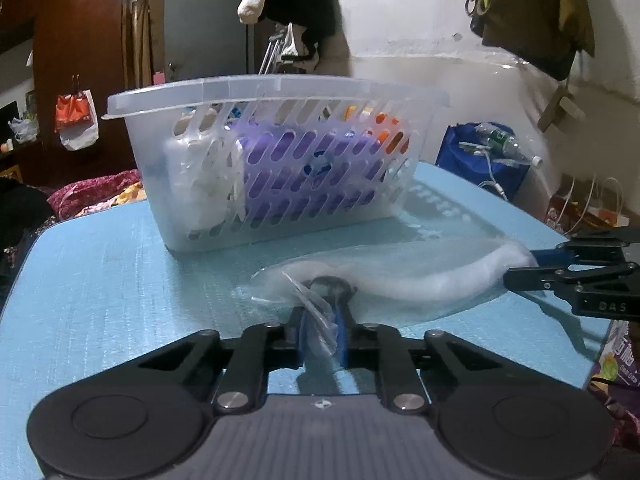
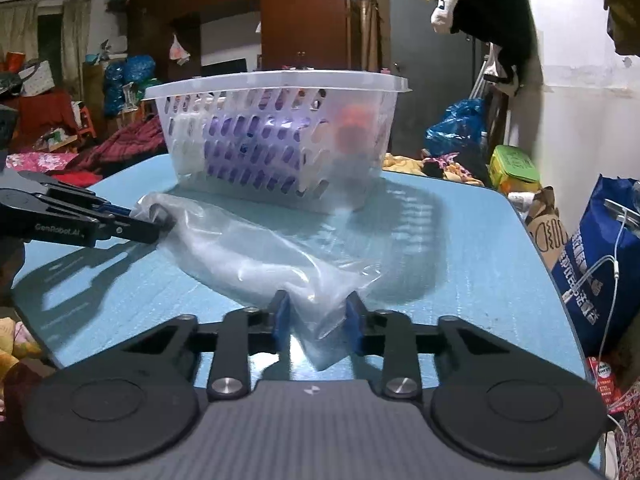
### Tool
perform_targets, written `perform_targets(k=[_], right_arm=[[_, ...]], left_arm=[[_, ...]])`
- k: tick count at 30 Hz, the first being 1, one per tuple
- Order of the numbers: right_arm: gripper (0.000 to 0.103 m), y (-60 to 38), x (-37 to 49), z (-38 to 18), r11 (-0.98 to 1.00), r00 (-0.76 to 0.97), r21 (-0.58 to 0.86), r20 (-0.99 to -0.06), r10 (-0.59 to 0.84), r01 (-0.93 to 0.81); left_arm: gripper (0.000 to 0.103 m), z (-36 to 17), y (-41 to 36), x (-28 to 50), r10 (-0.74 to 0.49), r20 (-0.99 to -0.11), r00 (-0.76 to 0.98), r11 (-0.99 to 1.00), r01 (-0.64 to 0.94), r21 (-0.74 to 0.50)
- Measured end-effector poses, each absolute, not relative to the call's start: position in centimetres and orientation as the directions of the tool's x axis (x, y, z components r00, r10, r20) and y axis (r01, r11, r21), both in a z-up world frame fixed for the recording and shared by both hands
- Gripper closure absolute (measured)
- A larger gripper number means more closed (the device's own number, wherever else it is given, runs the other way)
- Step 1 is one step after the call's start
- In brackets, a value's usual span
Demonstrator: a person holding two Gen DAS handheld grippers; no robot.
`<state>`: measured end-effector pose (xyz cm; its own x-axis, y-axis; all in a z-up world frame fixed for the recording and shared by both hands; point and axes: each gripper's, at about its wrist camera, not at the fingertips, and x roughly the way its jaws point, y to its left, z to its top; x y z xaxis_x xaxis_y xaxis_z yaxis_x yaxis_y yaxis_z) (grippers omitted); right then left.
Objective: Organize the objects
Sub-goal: 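Move both grippers to the clear plastic bag and grasp it with both, then lift the clear plastic bag with both grippers and lower it into the basket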
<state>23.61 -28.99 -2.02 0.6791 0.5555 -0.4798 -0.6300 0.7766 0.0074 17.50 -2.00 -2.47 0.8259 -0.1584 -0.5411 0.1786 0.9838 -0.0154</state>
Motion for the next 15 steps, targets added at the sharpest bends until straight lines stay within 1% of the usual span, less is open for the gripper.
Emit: perform_targets(k=[2,3,6,9,15], right_arm=[[0.084,-29.0,23.5,-2.0,0.768,0.673,0.011,-0.475,0.567,-0.64],[0.085,-29.0,23.3,-2.0,0.766,0.673,0.014,-0.469,0.573,-0.643],[0.085,-29.1,23.0,-1.7,0.761,0.676,0.007,-0.453,0.581,-0.649],[0.086,-29.2,22.4,-1.0,0.758,0.688,-0.01,-0.427,0.586,-0.652],[0.086,-29.4,21.7,3.0,0.747,0.709,-0.022,-0.336,0.62,-0.664]], left_arm=[[0.087,-2.4,-2.0,17.0,-0.163,-0.519,0.839,0.983,0.183,-0.012],[0.088,-2.4,-2.0,16.7,-0.165,-0.506,0.846,0.983,0.185,-0.012],[0.089,-2.1,-2.0,15.8,-0.167,-0.467,0.868,0.983,0.184,-0.009],[0.089,-1.0,-1.8,14.6,-0.176,-0.409,0.895,0.982,0.191,-0.003],[0.089,3.1,-1.4,13.0,-0.173,-0.309,0.935,0.981,0.192,0.029]])
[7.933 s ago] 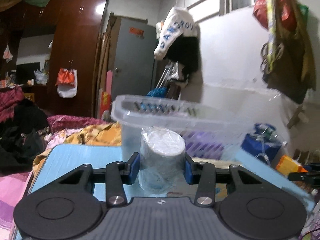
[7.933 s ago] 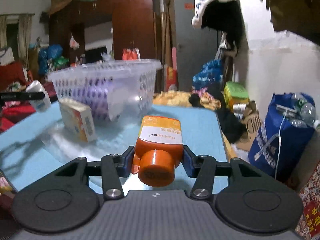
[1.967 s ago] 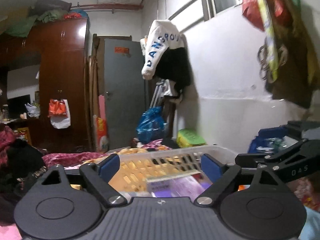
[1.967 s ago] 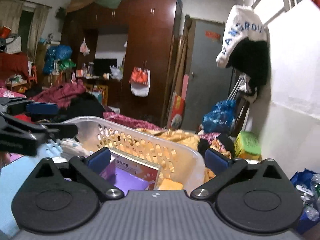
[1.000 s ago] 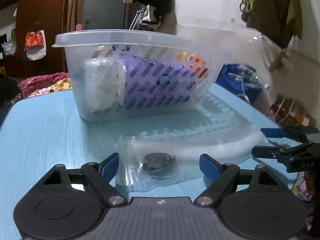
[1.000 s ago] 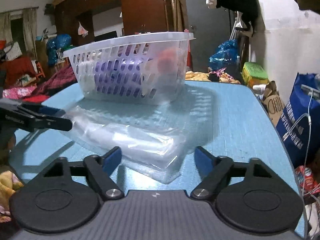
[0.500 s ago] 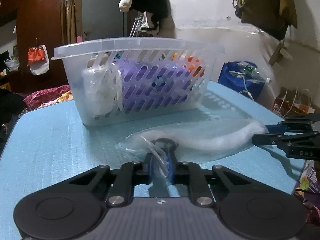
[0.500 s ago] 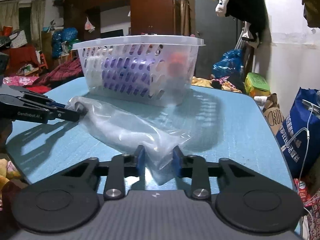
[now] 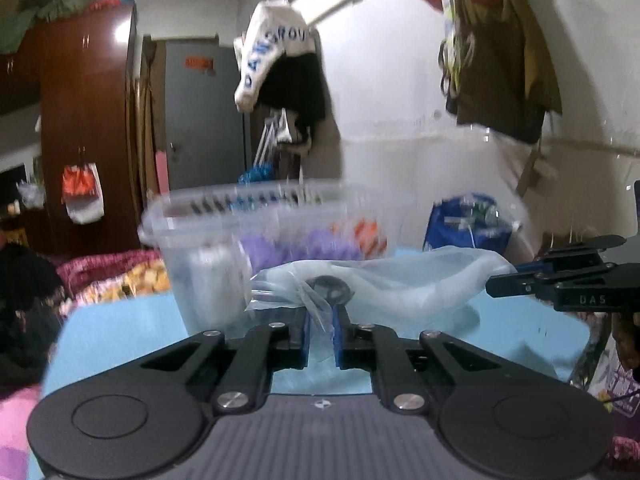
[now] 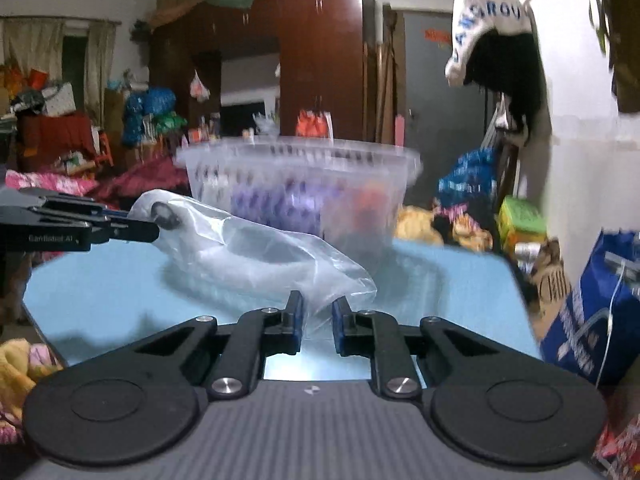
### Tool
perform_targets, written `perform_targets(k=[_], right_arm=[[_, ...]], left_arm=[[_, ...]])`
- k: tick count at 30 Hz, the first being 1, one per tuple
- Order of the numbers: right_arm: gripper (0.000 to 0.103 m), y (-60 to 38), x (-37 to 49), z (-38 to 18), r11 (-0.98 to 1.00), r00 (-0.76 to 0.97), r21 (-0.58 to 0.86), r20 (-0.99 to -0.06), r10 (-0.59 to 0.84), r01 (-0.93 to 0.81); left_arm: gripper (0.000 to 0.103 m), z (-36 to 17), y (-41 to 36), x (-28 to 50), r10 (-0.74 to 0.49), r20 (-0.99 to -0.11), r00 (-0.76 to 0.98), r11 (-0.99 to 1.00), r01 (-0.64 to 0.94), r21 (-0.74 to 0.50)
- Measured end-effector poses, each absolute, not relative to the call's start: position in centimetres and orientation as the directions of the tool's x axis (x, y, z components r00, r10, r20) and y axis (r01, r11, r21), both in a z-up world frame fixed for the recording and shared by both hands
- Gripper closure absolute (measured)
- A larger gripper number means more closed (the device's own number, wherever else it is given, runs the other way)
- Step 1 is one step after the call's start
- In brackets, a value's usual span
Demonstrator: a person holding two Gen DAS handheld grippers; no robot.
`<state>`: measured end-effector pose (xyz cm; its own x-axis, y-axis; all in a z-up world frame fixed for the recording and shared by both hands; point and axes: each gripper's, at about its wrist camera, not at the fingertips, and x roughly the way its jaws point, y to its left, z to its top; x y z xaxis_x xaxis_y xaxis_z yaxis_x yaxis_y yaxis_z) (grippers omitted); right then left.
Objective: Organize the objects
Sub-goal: 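Lift the clear plastic bag with both grippers and lower it into the basket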
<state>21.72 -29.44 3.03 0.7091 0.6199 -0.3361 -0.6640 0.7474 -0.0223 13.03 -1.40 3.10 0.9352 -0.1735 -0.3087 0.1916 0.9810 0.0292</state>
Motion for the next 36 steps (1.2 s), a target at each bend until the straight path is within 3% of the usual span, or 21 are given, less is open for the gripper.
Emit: perform_targets(k=[11,16,22,36], right_arm=[[0.086,-26.3,25.8,10.4,0.757,0.746,-0.07,-0.249,0.618,-0.65],[0.086,-24.5,30.1,11.4,0.773,0.758,-0.054,-0.252,0.602,-0.632],[0.086,-22.4,34.9,10.2,0.793,0.756,-0.026,-0.321,0.57,-0.609],[0.087,-20.9,38.2,8.6,0.807,0.741,-0.015,-0.406,0.535,-0.591]], left_arm=[[0.089,10.9,-0.3,17.4,-0.106,-0.188,0.976,0.989,0.123,0.083],[0.089,12.2,0.5,22.4,-0.059,-0.204,0.977,0.994,0.078,0.083],[0.089,10.8,2.0,27.9,-0.045,-0.27,0.962,0.997,0.06,0.049],[0.089,8.2,3.1,31.0,-0.007,-0.372,0.928,0.998,0.027,0.048]])
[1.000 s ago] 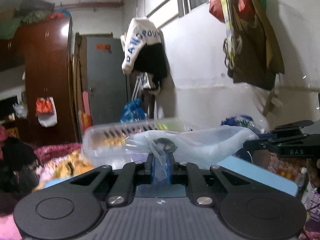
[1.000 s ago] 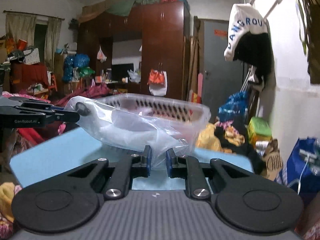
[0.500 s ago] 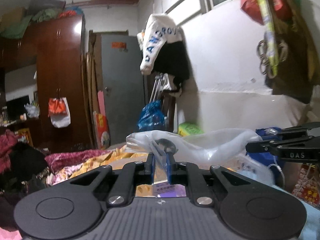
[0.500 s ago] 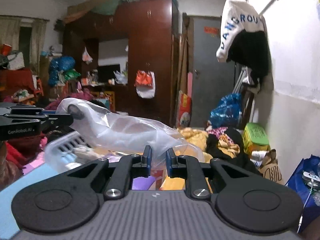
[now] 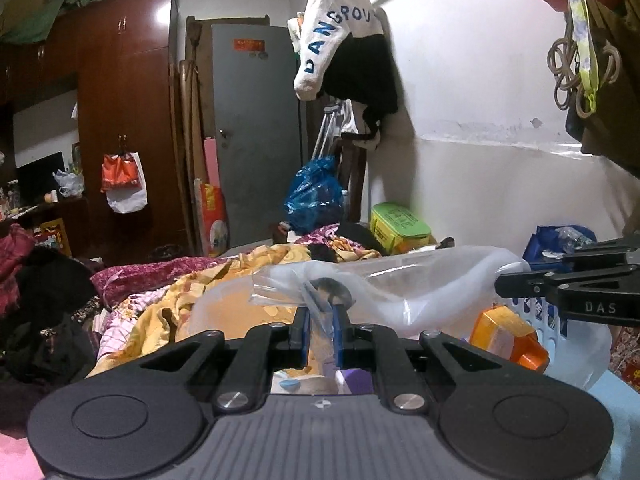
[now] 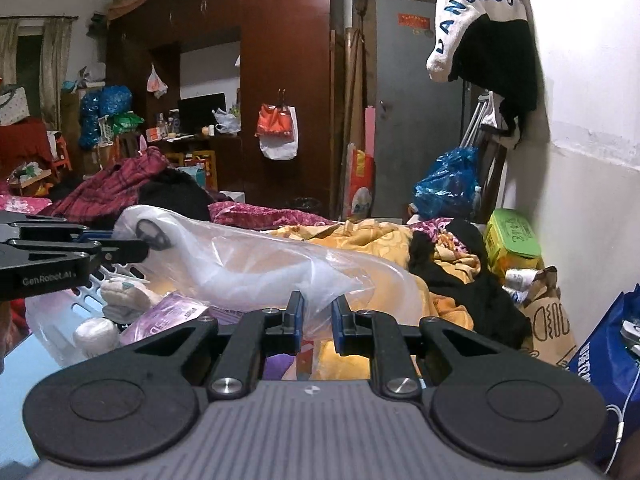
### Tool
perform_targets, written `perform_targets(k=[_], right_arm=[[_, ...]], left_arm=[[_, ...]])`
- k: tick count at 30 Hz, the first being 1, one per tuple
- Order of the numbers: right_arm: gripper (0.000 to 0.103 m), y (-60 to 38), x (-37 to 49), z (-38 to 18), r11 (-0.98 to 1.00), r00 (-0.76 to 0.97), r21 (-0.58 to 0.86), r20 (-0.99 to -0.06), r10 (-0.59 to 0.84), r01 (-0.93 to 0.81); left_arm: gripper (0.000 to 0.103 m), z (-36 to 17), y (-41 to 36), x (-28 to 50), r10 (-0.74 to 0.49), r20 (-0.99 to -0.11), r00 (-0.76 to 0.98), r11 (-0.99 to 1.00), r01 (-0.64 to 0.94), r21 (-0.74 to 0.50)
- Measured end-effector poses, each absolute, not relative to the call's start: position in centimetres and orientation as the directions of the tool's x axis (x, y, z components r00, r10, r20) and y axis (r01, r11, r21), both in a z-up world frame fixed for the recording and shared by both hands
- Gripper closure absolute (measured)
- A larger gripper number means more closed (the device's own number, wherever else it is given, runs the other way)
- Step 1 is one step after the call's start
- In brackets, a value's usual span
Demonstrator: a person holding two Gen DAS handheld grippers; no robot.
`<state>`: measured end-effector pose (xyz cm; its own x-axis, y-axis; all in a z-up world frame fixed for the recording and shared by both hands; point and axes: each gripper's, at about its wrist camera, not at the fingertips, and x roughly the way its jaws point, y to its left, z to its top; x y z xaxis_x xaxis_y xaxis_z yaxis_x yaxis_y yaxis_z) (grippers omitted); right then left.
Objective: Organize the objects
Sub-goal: 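Lift the clear plastic bag with both grippers and lower it into the basket, then open both grippers and withdraw them from the basket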
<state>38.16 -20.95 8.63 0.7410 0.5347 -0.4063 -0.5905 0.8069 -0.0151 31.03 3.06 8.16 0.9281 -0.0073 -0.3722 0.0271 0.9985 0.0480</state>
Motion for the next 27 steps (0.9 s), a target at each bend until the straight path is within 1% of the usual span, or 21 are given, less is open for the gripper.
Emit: perform_targets(k=[8,10,11,12,13,14,15,16,18,19,21,22,23,24,27], right_arm=[[0.087,-20.7,38.2,8.5,0.802,0.734,-0.029,-0.425,0.53,-0.596],[0.086,-20.5,38.3,8.4,0.804,0.734,-0.035,-0.433,0.523,-0.594],[0.083,-20.5,38.3,8.4,0.808,0.738,-0.038,-0.435,0.516,-0.587],[0.075,-20.6,38.3,8.5,0.816,0.748,-0.041,-0.429,0.507,-0.576],[0.072,-20.9,38.3,8.5,0.821,0.755,-0.039,-0.419,0.504,-0.57],[0.066,-21.0,38.4,8.6,0.824,0.757,-0.034,-0.417,0.503,-0.566],[0.058,-21.2,38.4,8.6,0.828,0.761,-0.03,-0.414,0.499,-0.56],[0.053,-21.5,38.3,8.7,0.832,0.767,-0.03,-0.407,0.496,-0.554],[0.034,-21.7,38.1,8.9,0.837,0.777,-0.03,-0.391,0.494,-0.547],[0.03,-21.8,38.0,9.1,0.837,0.779,-0.028,-0.384,0.496,-0.547],[0.017,-21.8,37.9,9.3,0.837,0.782,-0.031,-0.376,0.496,-0.546],[0.014,-21.8,37.8,9.3,0.836,0.784,-0.032,-0.369,0.499,-0.548],[0.008,-21.8,37.6,9.4,0.836,0.786,-0.034,-0.362,0.501,-0.548],[0.0,-21.7,37.5,9.5,0.837,0.791,-0.038,-0.354,0.5,-0.546],[0.0,-21.6,37.1,9.7,0.836,0.796,-0.043,-0.336,0.503,-0.547]], left_arm=[[0.087,7.8,2.5,31.6,-0.008,-0.389,0.921,0.998,0.03,0.053],[0.081,7.8,2.5,31.6,0.009,-0.382,0.924,0.998,0.018,0.066],[0.071,7.8,2.5,31.5,0.02,-0.372,0.928,0.997,0.008,0.072],[0.058,7.9,2.6,31.4,0.023,-0.363,0.931,0.997,0.003,0.072],[0.051,8.0,2.7,31.3,0.026,-0.356,0.934,0.997,0.0,0.072],[0.039,8.0,2.8,31.2,0.029,-0.35,0.936,0.997,-0.003,0.075],[0.033,8.1,2.8,31.0,0.032,-0.343,0.939,0.997,-0.004,0.082],[0.031,8.2,2.7,31.0,0.033,-0.338,0.94,0.996,-0.003,0.088],[0.02,8.4,2.6,30.6,0.034,-0.318,0.947,0.996,-0.004,0.094],[0.018,8.5,2.5,30.4,0.034,-0.31,0.95,0.995,-0.004,0.096],[0.013,8.8,2.4,30.0,0.039,-0.295,0.955,0.996,-0.011,0.094],[0.01,8.9,2.3,29.8,0.042,-0.288,0.957,0.995,-0.016,0.094],[0.004,9.0,2.2,29.7,0.042,-0.286,0.957,0.995,-0.015,0.096],[0.003,9.1,2.2,29.5,0.042,-0.281,0.959,0.995,-0.015,0.097],[0.002,9.2,1.7,28.7,0.063,-0.241,0.968,0.992,-0.034,0.122]])
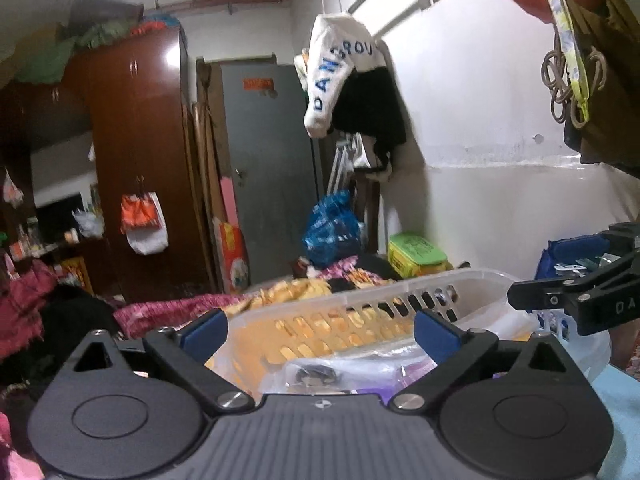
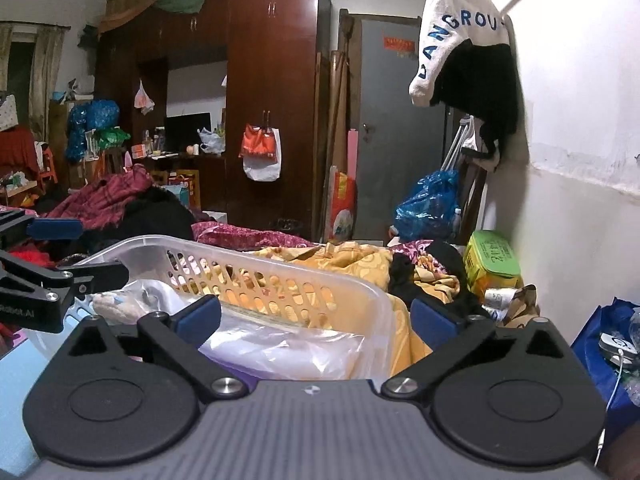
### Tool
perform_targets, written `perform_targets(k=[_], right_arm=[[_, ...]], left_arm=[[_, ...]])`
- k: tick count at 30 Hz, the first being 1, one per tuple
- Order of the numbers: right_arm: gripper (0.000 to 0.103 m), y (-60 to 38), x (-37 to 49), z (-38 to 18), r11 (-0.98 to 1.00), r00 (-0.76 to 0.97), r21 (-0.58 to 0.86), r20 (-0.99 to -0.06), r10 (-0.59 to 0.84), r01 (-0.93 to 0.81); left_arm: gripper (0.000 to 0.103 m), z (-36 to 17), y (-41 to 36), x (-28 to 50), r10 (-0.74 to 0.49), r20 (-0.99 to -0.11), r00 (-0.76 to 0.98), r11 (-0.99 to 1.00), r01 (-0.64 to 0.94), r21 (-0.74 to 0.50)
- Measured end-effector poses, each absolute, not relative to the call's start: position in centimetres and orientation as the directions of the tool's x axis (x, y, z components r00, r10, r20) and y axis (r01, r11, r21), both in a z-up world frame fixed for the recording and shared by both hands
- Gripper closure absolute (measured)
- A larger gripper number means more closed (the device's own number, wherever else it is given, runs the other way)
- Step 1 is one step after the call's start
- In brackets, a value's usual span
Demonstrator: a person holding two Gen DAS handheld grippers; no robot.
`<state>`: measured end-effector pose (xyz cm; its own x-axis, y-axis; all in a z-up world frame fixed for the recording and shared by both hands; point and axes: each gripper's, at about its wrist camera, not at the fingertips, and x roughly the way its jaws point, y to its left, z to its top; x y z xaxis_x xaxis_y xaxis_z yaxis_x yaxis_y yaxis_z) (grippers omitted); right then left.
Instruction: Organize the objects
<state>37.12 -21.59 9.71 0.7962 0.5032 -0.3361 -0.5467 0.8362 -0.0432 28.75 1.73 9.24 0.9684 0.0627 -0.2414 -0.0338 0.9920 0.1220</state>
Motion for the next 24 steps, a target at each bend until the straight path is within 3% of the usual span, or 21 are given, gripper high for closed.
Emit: perform_targets(k=[8,19,24], right_arm=[[0.0,-22.6,35.7,9.2,0.829,0.775,-0.01,-0.362,0.519,-0.56],[0.0,-25.5,27.2,8.8,0.884,0.846,-0.004,-0.292,0.445,-0.467],[0.0,-26.7,22.8,8.5,0.873,0.824,0.0,-0.331,0.46,-0.488]], left_arm=[[0.003,9.9,1.9,25.6,-0.014,-0.288,0.957,0.998,0.032,0.06],[0.003,8.6,0.0,15.8,-0.03,-0.278,0.96,0.995,0.056,0.083],[0.002,7.7,-1.5,10.8,-0.046,-0.249,0.968,0.996,0.064,0.066]])
